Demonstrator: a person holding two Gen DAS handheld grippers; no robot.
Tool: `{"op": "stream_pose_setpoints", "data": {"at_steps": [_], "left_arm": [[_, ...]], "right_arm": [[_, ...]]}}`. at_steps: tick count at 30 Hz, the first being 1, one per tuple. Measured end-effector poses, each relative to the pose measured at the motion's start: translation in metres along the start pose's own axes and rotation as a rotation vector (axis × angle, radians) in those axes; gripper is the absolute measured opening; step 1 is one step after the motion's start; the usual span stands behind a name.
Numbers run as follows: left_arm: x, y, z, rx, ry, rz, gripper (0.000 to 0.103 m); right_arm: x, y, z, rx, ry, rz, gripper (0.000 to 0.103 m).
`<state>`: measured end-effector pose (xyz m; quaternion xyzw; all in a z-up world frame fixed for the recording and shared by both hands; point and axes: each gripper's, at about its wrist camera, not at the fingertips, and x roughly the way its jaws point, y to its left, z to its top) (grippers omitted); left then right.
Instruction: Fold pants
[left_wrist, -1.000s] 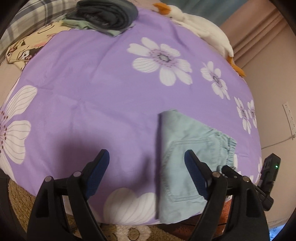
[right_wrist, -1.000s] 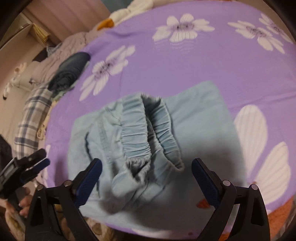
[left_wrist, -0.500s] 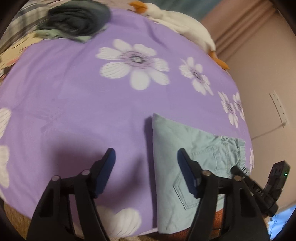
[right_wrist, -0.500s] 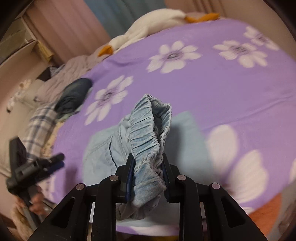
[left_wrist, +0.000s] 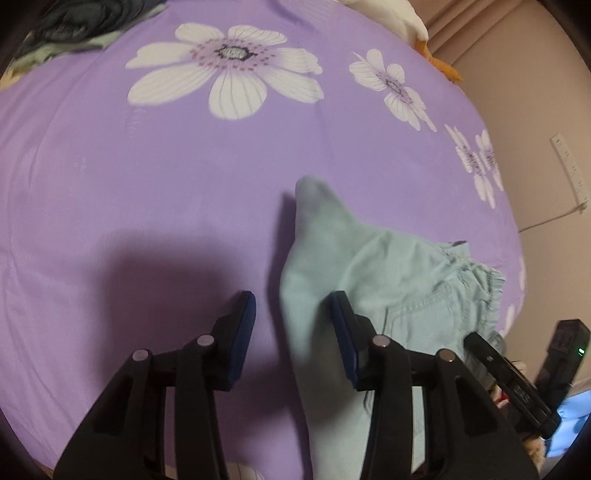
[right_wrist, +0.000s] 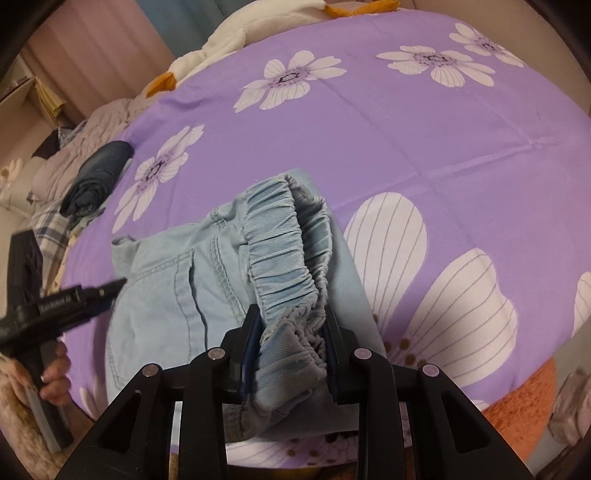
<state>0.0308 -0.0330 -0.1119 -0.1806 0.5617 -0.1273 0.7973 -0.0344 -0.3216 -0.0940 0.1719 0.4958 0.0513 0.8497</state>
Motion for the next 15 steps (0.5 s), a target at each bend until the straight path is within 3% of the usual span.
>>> {"op": "stream_pose_setpoints", "data": {"at_steps": [10, 15], "left_arm": [[-0.020, -0.001, -0.064, 0.014, 0.081, -0.066, 0.050], [-0.023, -0.008, -0.086, 0.037, 0.128, -0.081, 0.049]], "right_arm": [[-0.004, -0.010, -0.002, 0.053, 0.045, 0.044, 0.031], [-0.012, -0.012, -0.001, 0.051, 0.074, 0.039, 0.047]]}}
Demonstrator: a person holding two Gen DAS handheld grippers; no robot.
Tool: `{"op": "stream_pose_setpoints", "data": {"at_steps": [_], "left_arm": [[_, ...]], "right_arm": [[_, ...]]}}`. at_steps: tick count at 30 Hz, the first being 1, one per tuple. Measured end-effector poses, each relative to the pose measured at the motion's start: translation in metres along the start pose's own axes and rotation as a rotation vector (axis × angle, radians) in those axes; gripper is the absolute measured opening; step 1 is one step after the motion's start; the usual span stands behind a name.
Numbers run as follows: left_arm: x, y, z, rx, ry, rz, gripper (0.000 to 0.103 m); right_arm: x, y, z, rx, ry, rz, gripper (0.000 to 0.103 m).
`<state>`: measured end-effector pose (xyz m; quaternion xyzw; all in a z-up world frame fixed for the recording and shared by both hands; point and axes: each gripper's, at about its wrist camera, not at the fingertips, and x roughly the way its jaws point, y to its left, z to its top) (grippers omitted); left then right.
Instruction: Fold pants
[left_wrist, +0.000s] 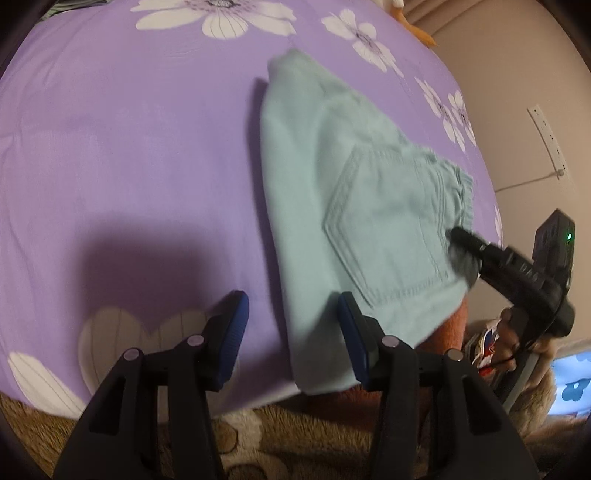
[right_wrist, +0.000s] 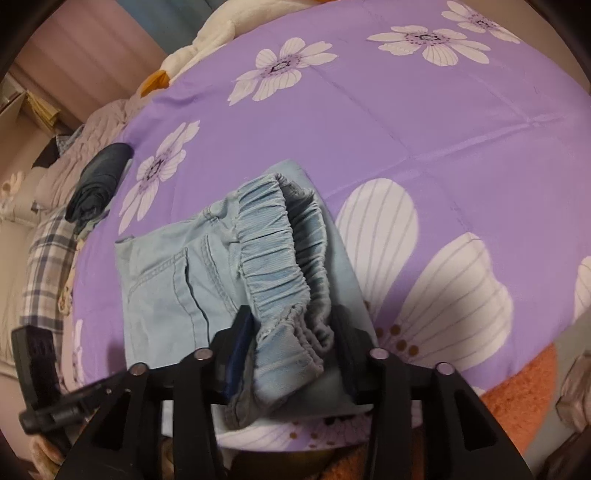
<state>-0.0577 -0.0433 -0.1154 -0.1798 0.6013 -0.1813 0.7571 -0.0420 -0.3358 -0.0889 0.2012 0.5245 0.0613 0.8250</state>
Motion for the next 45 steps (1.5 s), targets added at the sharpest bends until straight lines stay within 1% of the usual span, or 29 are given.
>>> {"op": "stream_pose_setpoints", "data": {"at_steps": [3, 4, 5, 7, 8, 9, 10, 11, 14, 18, 21, 22, 23, 24, 25, 26, 28, 29, 31, 34, 36, 38, 39, 41, 43, 45], "left_arm": [[0.002, -0.002, -0.004, -0.012, 0.031, -0.034, 0.044], [0.003, -0.002, -0.005, -0.015, 0.037, -0.046, 0.040], [0.005, -0.002, -0.006, -0.017, 0.043, -0.057, 0.033], [0.007, -0.001, -0.007, -0.039, 0.046, -0.067, 0.029], [0.007, -0.001, -0.005, -0.052, 0.045, -0.064, 0.026], [0.006, -0.002, -0.005, -0.051, 0.045, -0.059, 0.025], [0.004, -0.002, -0.006, -0.048, 0.045, -0.053, 0.024], [0.003, -0.001, -0.008, -0.048, 0.047, -0.050, 0.023], [0.003, 0.000, -0.012, -0.027, 0.050, -0.042, 0.023], [0.005, 0.001, -0.011, -0.027, 0.050, -0.043, 0.024], [0.005, -0.001, -0.007, -0.017, 0.059, -0.047, 0.026], [0.002, -0.001, -0.005, -0.015, 0.074, -0.052, 0.027], [-0.001, -0.001, -0.001, -0.017, 0.083, -0.058, 0.026], [-0.006, -0.002, 0.005, -0.014, 0.075, -0.066, 0.026], [-0.014, -0.002, 0.011, -0.001, 0.046, -0.079, 0.030], [-0.021, -0.002, 0.017, 0.015, 0.009, -0.087, 0.040], [-0.031, -0.001, 0.038, 0.036, -0.071, -0.061, 0.048], [-0.032, 0.000, 0.049, 0.039, -0.095, -0.054, 0.048], [-0.029, 0.004, 0.070, 0.014, -0.118, -0.060, 0.046], [-0.019, 0.010, 0.101, -0.049, -0.135, -0.122, 0.046], [-0.009, 0.011, 0.111, -0.064, -0.135, -0.145, 0.046], [0.003, 0.017, 0.117, -0.089, -0.135, -0.063, 0.035], [0.011, 0.018, 0.118, -0.079, -0.121, -0.032, 0.034], [0.015, 0.020, 0.117, -0.074, -0.120, -0.026, 0.032], [0.017, 0.018, 0.115, -0.048, -0.125, -0.001, 0.032], [0.017, 0.017, 0.115, -0.045, -0.124, 0.016, 0.032]], "right_arm": [[-0.009, -0.004, -0.001, 0.024, 0.012, 0.057, 0.049], [-0.012, -0.004, -0.001, 0.023, 0.008, 0.064, 0.049], [-0.013, -0.004, -0.002, 0.019, 0.008, 0.063, 0.049], [-0.011, -0.004, -0.004, 0.005, 0.016, 0.051, 0.049], [-0.008, -0.004, -0.005, -0.003, 0.029, 0.045, 0.047], [-0.006, -0.005, -0.006, -0.001, 0.038, 0.040, 0.041], [-0.006, -0.005, -0.007, 0.002, 0.041, 0.061, 0.030], [-0.008, -0.006, -0.007, 0.012, 0.034, 0.073, 0.029], [-0.013, -0.008, -0.009, 0.016, 0.020, 0.066, 0.026], [-0.001, -0.011, -0.011, 0.006, 0.039, 0.021, 0.025], [0.001, -0.014, -0.010, 0.014, 0.034, 0.034, 0.025], [0.001, -0.016, -0.009, 0.024, 0.036, 0.042, 0.025], [0.000, -0.016, -0.009, 0.026, 0.038, 0.047, 0.025], [0.000, -0.016, -0.008, 0.023, 0.039, 0.045, 0.025], [-0.001, -0.015, -0.008, 0.020, 0.038, 0.041, 0.025], [-0.001, -0.015, -0.008, 0.018, 0.038, 0.039, 0.025], [-0.001, -0.015, -0.009, 0.017, 0.036, 0.039, 0.025], [-0.001, -0.016, -0.008, 0.024, 0.035, 0.043, 0.025], [-0.001, -0.019, -0.010, 0.025, 0.035, 0.047, 0.025], [-0.002, -0.017, -0.010, 0.017, 0.032, 0.041, 0.025], [-0.002, -0.017, -0.010, 0.016, 0.029, 0.036, 0.025], [-0.002, -0.017, -0.010, 0.013, 0.028, 0.033, 0.025], [-0.002, -0.017, -0.010, 0.015, 0.027, 0.035, 0.025], [-0.002, -0.018, -0.010, 0.021, 0.027, 0.038, 0.025], [-0.002, -0.017, -0.011, 0.020, 0.026, 0.034, 0.025], [-0.002, -0.016, -0.011, 0.014, 0.023, 0.025, 0.025]]}}
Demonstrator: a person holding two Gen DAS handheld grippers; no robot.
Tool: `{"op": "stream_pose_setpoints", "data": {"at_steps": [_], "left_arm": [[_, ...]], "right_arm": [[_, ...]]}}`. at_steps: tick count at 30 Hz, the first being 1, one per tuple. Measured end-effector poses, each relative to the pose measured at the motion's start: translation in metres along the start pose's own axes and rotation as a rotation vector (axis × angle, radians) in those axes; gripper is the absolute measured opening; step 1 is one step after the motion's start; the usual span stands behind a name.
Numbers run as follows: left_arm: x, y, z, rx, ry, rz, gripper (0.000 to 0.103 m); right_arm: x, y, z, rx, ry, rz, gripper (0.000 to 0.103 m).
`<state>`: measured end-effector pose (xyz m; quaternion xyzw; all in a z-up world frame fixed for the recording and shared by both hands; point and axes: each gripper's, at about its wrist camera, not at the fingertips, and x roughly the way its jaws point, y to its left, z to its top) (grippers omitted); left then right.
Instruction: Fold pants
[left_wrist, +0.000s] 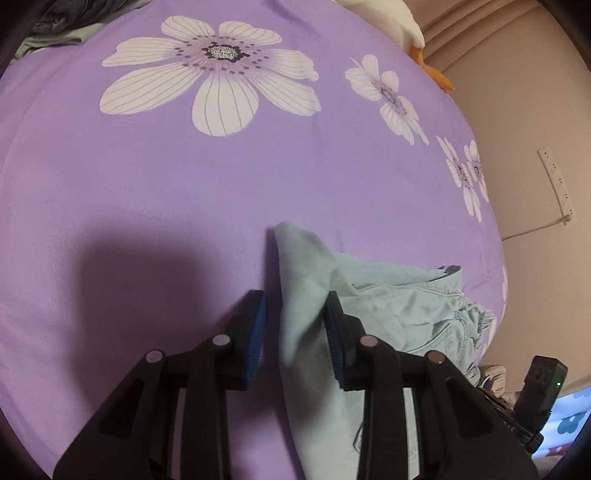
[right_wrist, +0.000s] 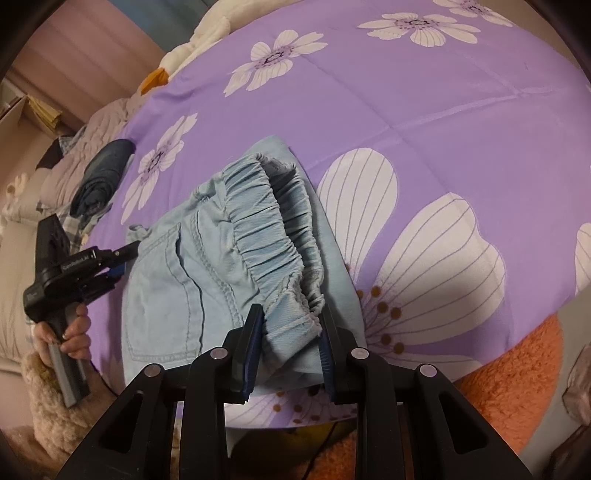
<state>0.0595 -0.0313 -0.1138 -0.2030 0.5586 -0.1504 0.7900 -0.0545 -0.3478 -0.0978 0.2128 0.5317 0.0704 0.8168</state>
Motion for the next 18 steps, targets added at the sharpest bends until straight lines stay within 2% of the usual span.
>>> {"op": "stream_pose_setpoints", "data": {"at_steps": [8, 13, 18], "left_arm": [[-0.001, -0.002, -0.004, -0.023, 0.009, 0.017, 0.035], [-0.009, -0.004, -0.030, 0.004, 0.012, 0.017, 0.036], [-0.020, 0.003, -0.064, -0.036, 0.041, -0.029, 0.036]], "right_arm": [[0.000, 0.002, -0.001, -0.003, -0.007, -0.011, 0.025], [0.001, 0.003, -0.001, 0.003, -0.011, -0.014, 0.025], [0.001, 0.003, -0.002, 0.005, -0.013, -0.014, 0.025]]}}
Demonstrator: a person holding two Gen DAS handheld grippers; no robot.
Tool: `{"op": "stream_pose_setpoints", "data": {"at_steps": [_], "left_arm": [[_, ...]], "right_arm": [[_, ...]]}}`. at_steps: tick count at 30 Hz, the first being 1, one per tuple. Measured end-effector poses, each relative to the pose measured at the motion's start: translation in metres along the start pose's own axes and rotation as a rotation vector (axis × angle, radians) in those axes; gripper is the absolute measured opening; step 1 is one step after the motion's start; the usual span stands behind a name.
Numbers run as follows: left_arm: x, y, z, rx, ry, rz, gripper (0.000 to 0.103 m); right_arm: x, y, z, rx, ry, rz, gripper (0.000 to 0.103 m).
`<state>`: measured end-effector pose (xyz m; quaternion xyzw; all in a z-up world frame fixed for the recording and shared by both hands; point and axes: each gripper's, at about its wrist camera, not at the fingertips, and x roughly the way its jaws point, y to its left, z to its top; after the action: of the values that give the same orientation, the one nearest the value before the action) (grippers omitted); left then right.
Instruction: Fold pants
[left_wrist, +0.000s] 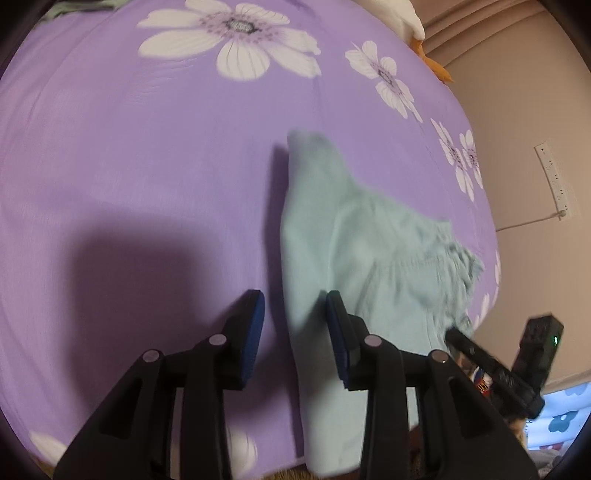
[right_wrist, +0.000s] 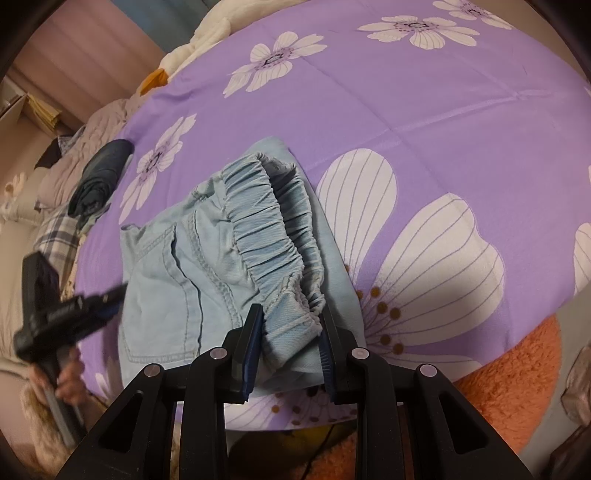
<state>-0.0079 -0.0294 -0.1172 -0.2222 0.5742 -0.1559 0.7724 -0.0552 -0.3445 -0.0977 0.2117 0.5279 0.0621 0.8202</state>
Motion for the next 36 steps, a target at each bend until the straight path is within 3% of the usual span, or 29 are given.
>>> {"op": "stream_pose_setpoints", "data": {"at_steps": [9, 16, 24, 36], "left_arm": [[-0.008, -0.008, -0.049, 0.033, 0.046, -0.006, 0.037], [-0.011, -0.008, -0.060, 0.036, 0.025, -0.013, 0.039], [-0.011, -0.016, -0.076, 0.080, -0.061, 0.037, 0.040], [-0.012, -0.015, -0.087, 0.045, -0.052, 0.027, 0.041]], "right_arm": [[0.001, 0.002, 0.000, -0.008, -0.004, -0.012, 0.026], [0.003, 0.002, -0.002, -0.031, -0.026, -0.009, 0.026], [0.003, 0.001, -0.008, -0.052, -0.064, 0.009, 0.029], [0.004, 0.013, -0.012, -0.112, -0.098, -0.057, 0.032]]}}
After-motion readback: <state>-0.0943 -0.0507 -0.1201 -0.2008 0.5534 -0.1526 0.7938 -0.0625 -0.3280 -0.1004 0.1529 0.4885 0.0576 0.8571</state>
